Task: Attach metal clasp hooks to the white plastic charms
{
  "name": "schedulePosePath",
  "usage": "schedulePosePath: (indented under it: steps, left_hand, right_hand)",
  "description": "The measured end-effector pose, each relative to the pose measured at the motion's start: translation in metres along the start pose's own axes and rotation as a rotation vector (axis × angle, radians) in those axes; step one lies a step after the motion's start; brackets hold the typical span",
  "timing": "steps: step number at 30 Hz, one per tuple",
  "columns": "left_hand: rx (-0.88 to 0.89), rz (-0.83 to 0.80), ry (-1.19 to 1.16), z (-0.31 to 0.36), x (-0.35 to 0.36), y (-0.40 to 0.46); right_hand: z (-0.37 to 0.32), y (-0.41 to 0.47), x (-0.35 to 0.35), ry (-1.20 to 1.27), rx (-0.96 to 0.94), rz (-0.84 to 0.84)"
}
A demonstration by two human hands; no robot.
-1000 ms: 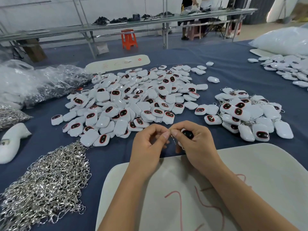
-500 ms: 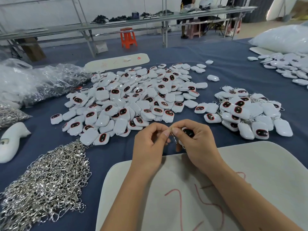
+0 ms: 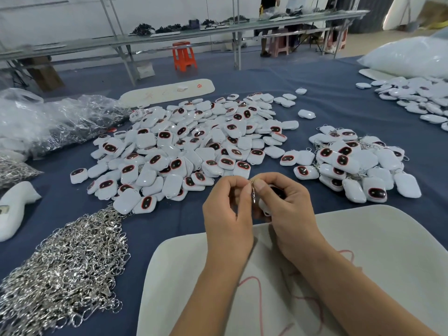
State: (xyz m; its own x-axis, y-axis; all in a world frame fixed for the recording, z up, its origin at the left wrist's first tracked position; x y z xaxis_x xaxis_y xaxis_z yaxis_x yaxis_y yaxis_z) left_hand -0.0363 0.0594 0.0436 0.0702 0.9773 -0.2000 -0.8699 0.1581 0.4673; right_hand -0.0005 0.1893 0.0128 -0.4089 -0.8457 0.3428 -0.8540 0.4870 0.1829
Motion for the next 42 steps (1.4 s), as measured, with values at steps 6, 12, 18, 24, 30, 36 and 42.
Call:
schedulePosePath:
  steps: [6,12,18,24,30,36,42]
  left_hand:
    - [0.084,0.019,0.105,-0.001,-0.005,0.002]
    - [0.046,-0.057,0.097,-0.007,0.000,0.005]
    - [0.111,-0.227,0.221,-0.010,0.000,0.008]
    - [0.158,-0.392,0.308,-0.012,0.009,0.004]
    - [0.124,-0.440,0.293,-0.015,0.013,0.002]
    - [0.098,-0.470,0.313,-0.019,0.017,-0.003]
    - [0.071,-0.453,0.326,-0.021,0.016,-0.003]
  right_hand:
    - [0.002,0.001,0.002,-0.037,0.017,-0.014]
    - [0.000,-0.003,0.005,-0.164,-0.005,-0.005]
    - [0.002,0.005,-0.016,-0.107,0.037,0.154]
    - [0.003,0.013,-0.022,-0.080,0.124,0.045]
    - [0.001,0.009,-0.016,-0.223,0.087,0.014]
    - [-0.006,0.008,-0.015,-0.361,0.004,0.013]
    - [-0.007,0.008,-0.016,-0.399,-0.016,0.023]
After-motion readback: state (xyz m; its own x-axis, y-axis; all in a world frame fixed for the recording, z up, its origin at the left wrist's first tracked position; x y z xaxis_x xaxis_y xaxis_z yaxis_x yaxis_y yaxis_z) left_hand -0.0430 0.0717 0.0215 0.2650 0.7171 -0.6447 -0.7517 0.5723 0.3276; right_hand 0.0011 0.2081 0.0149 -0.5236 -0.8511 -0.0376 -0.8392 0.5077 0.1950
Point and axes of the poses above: each hand's wrist, its own y-axis towards the middle knuckle, its own x-axis out of the palm, z = x × y, the point moved 8 cm from there along y, towards the middle knuckle, and after that the axes turned 5 degrees about y, right-handed, at the moved point
